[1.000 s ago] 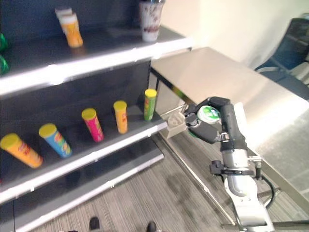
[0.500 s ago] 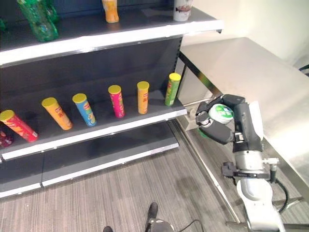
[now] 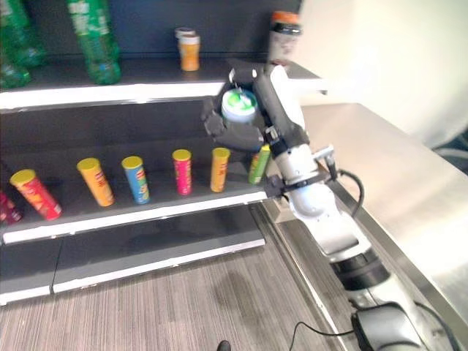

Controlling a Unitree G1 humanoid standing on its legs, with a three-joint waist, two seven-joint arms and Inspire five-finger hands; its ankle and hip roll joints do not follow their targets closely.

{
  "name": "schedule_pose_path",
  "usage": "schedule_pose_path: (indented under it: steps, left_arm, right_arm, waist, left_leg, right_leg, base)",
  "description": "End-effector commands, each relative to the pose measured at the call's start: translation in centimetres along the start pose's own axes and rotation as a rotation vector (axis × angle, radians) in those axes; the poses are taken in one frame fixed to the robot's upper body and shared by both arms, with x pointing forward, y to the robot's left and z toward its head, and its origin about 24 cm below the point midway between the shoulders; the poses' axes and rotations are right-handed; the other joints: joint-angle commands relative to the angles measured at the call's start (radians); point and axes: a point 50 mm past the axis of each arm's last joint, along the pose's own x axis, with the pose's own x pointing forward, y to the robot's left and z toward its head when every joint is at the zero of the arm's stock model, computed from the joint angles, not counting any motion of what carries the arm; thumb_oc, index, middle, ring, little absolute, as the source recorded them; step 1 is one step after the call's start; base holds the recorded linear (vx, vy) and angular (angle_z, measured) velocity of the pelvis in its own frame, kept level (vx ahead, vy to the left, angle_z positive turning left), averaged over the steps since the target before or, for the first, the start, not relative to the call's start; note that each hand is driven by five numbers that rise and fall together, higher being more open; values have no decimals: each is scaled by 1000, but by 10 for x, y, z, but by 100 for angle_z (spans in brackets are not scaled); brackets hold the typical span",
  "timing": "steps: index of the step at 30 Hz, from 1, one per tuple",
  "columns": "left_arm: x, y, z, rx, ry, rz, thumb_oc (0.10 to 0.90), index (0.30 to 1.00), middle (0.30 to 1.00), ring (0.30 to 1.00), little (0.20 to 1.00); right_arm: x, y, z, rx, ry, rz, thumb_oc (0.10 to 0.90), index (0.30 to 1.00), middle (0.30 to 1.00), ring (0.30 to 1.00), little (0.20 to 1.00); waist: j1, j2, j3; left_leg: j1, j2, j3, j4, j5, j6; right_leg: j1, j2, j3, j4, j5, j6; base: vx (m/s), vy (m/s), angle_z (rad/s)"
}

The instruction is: Put the goods on the table back onto the shelves and tidy them up.

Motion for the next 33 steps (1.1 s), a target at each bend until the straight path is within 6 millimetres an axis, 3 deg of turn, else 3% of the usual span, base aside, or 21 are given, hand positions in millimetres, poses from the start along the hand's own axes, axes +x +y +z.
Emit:
schedule_pose_path:
  steps: [1,7,10,15,21,25,33]
  left_arm:
    - [5,-7,58,-42,-177,-30,800,900,900,900,900]
    - [5,2,47,-44,-151,-7,800,900,900,900,900]
    - [5,5,47,-31,-155,-5,800,900,900,900,900]
    - [6,11,51,-7,-165,11,800,900,900,900,900]
    - [6,13,51,-14,-164,25,800,900,900,900,900]
    - [7,17,52,-10,-169,37,800,900,900,900,900]
    - [7,28,44,-33,-137,73,800,900,900,900,900]
  right_arm:
    - [28,-39,29,67,-155,-212,400,300,300,300,300]
    - [78,-58,35,-14,-145,-279,400,300,300,300,300]
    - [98,-74,22,-57,-48,-339,400,300,300,300,300]
    - [118,-82,-3,-76,123,-392,400,300,300,300,300]
    - [126,-70,-28,-77,278,-372,400,300,300,300,300]
    - [126,-75,-42,-102,377,-374,400,300,300,300,300]
    - [134,-105,-25,-141,345,-440,400,300,300,300,300]
  waist:
    - [-3,-24,25]
    - [29,-34,23]
    - [38,-39,22]
    - [44,-45,20]
    - [58,-40,14]
    - [76,-44,9]
    - [96,-66,2]
  left_leg:
    - [-24,28,-30,24,-27,-11]
    - [-19,23,-53,3,-18,-12]
    - [-25,23,-69,-1,-12,-14]
    - [-27,20,-90,-6,-9,-13]
    - [-26,17,-108,-5,-7,-11]
    - [-26,17,-118,-7,-3,-12]
    - [-40,21,-145,-7,3,-20]
  right_leg:
    - [99,-34,-9,-10,-116,65]
    - [108,-29,-25,-10,-124,62]
    - [108,-24,-34,-10,-128,61]
    - [113,-20,-41,-10,-129,58]
    - [123,-17,-48,-10,-130,56]
    - [126,-17,-59,-10,-128,56]
    - [130,-7,-78,-10,-137,54]
  base:
    - [38,4,22]
    - [43,1,13]
    - [28,-14,16]
    - [16,-20,12]
    - [3,-4,2]
    - [10,-18,10]
    - [22,-31,7]
